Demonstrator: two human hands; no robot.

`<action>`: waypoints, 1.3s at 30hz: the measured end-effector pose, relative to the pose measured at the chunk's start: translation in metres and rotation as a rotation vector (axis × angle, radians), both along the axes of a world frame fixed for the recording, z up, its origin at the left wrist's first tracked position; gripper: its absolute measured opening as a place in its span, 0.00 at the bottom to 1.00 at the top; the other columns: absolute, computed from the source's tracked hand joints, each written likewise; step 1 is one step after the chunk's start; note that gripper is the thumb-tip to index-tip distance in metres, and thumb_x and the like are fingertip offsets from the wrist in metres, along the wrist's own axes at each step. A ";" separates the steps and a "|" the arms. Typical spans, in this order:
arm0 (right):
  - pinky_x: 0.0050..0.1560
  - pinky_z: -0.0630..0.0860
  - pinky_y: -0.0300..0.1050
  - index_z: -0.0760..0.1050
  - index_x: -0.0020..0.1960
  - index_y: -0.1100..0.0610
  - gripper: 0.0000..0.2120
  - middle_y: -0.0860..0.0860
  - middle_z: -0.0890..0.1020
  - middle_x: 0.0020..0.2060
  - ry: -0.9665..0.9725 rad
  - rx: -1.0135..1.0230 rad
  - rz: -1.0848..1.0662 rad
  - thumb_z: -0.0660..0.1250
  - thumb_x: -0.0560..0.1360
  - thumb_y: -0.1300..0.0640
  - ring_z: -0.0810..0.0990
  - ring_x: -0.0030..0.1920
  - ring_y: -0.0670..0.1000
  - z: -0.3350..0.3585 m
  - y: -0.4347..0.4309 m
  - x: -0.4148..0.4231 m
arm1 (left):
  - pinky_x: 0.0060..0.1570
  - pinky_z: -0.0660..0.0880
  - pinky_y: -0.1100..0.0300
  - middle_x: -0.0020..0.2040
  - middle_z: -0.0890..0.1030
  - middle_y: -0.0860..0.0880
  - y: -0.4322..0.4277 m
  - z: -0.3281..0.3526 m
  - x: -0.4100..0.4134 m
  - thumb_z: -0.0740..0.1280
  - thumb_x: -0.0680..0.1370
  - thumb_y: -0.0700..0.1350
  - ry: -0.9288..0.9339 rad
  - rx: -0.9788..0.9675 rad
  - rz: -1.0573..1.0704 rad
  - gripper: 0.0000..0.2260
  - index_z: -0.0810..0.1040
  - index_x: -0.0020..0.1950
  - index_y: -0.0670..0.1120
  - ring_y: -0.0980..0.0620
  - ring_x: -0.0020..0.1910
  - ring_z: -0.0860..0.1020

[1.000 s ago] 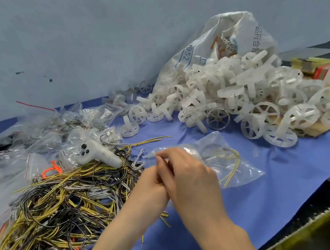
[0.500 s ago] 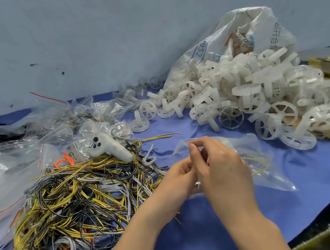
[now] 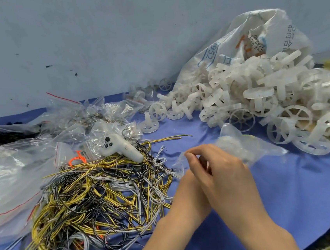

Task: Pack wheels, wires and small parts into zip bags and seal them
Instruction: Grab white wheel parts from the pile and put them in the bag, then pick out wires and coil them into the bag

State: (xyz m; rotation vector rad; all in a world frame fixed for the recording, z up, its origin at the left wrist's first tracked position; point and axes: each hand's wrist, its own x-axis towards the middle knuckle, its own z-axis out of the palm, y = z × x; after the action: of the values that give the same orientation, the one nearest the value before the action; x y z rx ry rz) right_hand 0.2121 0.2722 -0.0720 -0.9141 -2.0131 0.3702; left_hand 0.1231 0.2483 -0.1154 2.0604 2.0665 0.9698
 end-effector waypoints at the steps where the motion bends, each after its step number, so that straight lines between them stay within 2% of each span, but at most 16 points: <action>1: 0.34 0.74 0.48 0.79 0.47 0.46 0.03 0.41 0.81 0.40 -0.003 0.016 -0.011 0.68 0.78 0.50 0.78 0.37 0.48 0.000 0.000 0.000 | 0.60 0.70 0.71 0.66 0.75 0.49 0.000 -0.002 0.000 0.66 0.76 0.33 -0.014 -0.038 0.030 0.23 0.67 0.71 0.38 0.56 0.63 0.74; 3: 0.32 0.72 0.47 0.79 0.45 0.47 0.03 0.42 0.81 0.39 -0.014 0.024 -0.054 0.68 0.77 0.50 0.78 0.37 0.49 0.000 0.002 -0.001 | 0.56 0.75 0.51 0.61 0.79 0.42 0.002 0.005 0.003 0.60 0.79 0.36 0.145 -0.182 0.075 0.14 0.72 0.65 0.41 0.42 0.58 0.77; 4: 0.33 0.72 0.48 0.79 0.45 0.47 0.04 0.42 0.81 0.39 -0.023 -0.003 -0.071 0.66 0.77 0.49 0.79 0.38 0.51 0.000 0.005 0.000 | 0.49 0.75 0.49 0.57 0.80 0.41 0.001 0.011 0.003 0.58 0.79 0.37 0.257 -0.268 0.072 0.10 0.74 0.59 0.42 0.40 0.54 0.78; 6: 0.35 0.71 0.48 0.78 0.45 0.47 0.06 0.43 0.81 0.39 -0.050 -0.079 -0.087 0.64 0.78 0.48 0.79 0.41 0.52 -0.002 0.011 0.001 | 0.36 0.70 0.52 0.47 0.81 0.40 -0.004 0.021 -0.004 0.59 0.78 0.39 0.324 -0.330 -0.015 0.05 0.71 0.44 0.47 0.38 0.44 0.78; 8: 0.35 0.68 0.47 0.78 0.44 0.47 0.06 0.43 0.81 0.38 -0.056 -0.109 -0.103 0.64 0.78 0.48 0.77 0.40 0.51 -0.003 0.015 0.003 | 0.33 0.69 0.53 0.40 0.80 0.43 -0.015 0.029 -0.016 0.59 0.79 0.49 0.173 -0.360 -0.077 0.10 0.68 0.38 0.51 0.43 0.37 0.77; 10: 0.34 0.65 0.46 0.77 0.44 0.47 0.06 0.42 0.78 0.34 -0.056 -0.121 -0.119 0.64 0.78 0.48 0.73 0.37 0.50 -0.001 0.016 0.004 | 0.36 0.73 0.58 0.39 0.81 0.49 -0.024 0.042 -0.028 0.58 0.80 0.56 0.025 -0.356 -0.120 0.14 0.75 0.41 0.51 0.55 0.33 0.76; 13: 0.33 0.67 0.47 0.76 0.44 0.47 0.08 0.42 0.79 0.34 -0.087 -0.137 -0.133 0.63 0.79 0.47 0.74 0.37 0.51 0.001 0.014 0.005 | 0.32 0.69 0.69 0.38 0.82 0.54 -0.035 0.056 -0.051 0.61 0.81 0.54 -0.161 -0.235 -0.061 0.12 0.81 0.48 0.51 0.63 0.29 0.74; 17: 0.35 0.74 0.47 0.76 0.47 0.47 0.10 0.44 0.81 0.38 -0.229 -0.120 -0.155 0.58 0.80 0.44 0.78 0.40 0.52 0.000 0.004 -0.002 | 0.28 0.71 0.64 0.38 0.82 0.55 -0.056 0.071 -0.094 0.63 0.81 0.53 -0.354 0.067 0.283 0.08 0.82 0.49 0.55 0.55 0.31 0.78; 20: 0.36 0.73 0.47 0.74 0.46 0.48 0.13 0.45 0.79 0.38 -0.309 -0.114 -0.187 0.54 0.81 0.44 0.77 0.41 0.52 -0.001 0.001 -0.006 | 0.35 0.73 0.59 0.43 0.82 0.55 -0.072 0.082 -0.145 0.61 0.82 0.52 -0.313 0.242 0.602 0.08 0.81 0.54 0.54 0.52 0.39 0.78; 22: 0.36 0.70 0.48 0.73 0.45 0.48 0.12 0.46 0.78 0.38 -0.306 -0.109 -0.202 0.55 0.82 0.45 0.76 0.40 0.53 -0.002 0.002 -0.006 | 0.45 0.73 0.54 0.51 0.82 0.51 -0.080 0.086 -0.190 0.61 0.82 0.50 -0.254 0.213 0.822 0.12 0.79 0.60 0.48 0.49 0.47 0.77; 25: 0.38 0.71 0.49 0.74 0.45 0.49 0.12 0.46 0.79 0.39 -0.265 -0.147 -0.175 0.56 0.82 0.46 0.77 0.42 0.54 -0.003 0.004 -0.006 | 0.58 0.72 0.45 0.62 0.78 0.39 -0.084 0.079 -0.240 0.61 0.81 0.51 -0.248 -0.080 1.048 0.21 0.75 0.65 0.36 0.38 0.59 0.76; 28: 0.35 0.71 0.48 0.76 0.46 0.49 0.11 0.44 0.81 0.39 -0.124 -0.220 -0.134 0.60 0.81 0.46 0.77 0.42 0.53 -0.003 0.008 -0.007 | 0.57 0.73 0.47 0.56 0.78 0.36 -0.083 0.063 -0.253 0.62 0.81 0.52 -0.337 -0.305 1.034 0.21 0.76 0.60 0.34 0.36 0.56 0.77; 30: 0.33 0.68 0.46 0.77 0.45 0.48 0.09 0.42 0.80 0.37 -0.022 -0.267 -0.103 0.62 0.80 0.46 0.77 0.40 0.51 -0.003 0.011 -0.007 | 0.57 0.74 0.48 0.50 0.80 0.38 -0.083 0.055 -0.255 0.64 0.81 0.52 -0.352 -0.292 1.025 0.17 0.80 0.52 0.37 0.38 0.51 0.78; 33: 0.33 0.68 0.43 0.75 0.41 0.45 0.09 0.39 0.79 0.34 0.070 -0.328 -0.079 0.64 0.79 0.46 0.77 0.38 0.47 -0.002 0.018 -0.006 | 0.52 0.73 0.49 0.48 0.81 0.39 -0.078 0.058 -0.256 0.64 0.80 0.49 -0.322 -0.173 1.062 0.12 0.78 0.40 0.44 0.39 0.49 0.78; 36: 0.36 0.70 0.47 0.74 0.39 0.45 0.10 0.41 0.80 0.34 0.124 -0.355 -0.059 0.64 0.79 0.46 0.78 0.37 0.48 -0.003 0.022 -0.005 | 0.46 0.70 0.50 0.49 0.81 0.39 -0.075 0.070 -0.255 0.61 0.80 0.48 -0.313 -0.006 1.061 0.12 0.78 0.49 0.41 0.40 0.47 0.76; 39: 0.35 0.70 0.47 0.75 0.39 0.46 0.10 0.41 0.79 0.33 0.141 -0.356 -0.054 0.65 0.79 0.46 0.77 0.37 0.49 -0.002 0.022 -0.004 | 0.44 0.72 0.50 0.47 0.82 0.42 -0.077 0.087 -0.256 0.59 0.81 0.48 -0.065 0.024 1.001 0.12 0.78 0.51 0.43 0.40 0.46 0.77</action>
State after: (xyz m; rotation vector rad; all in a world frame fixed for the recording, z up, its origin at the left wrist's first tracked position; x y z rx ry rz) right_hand 0.2080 0.2947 -0.0738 -1.1233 -1.8201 0.7591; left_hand -0.1325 0.1710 -0.0285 0.8631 3.0600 1.0845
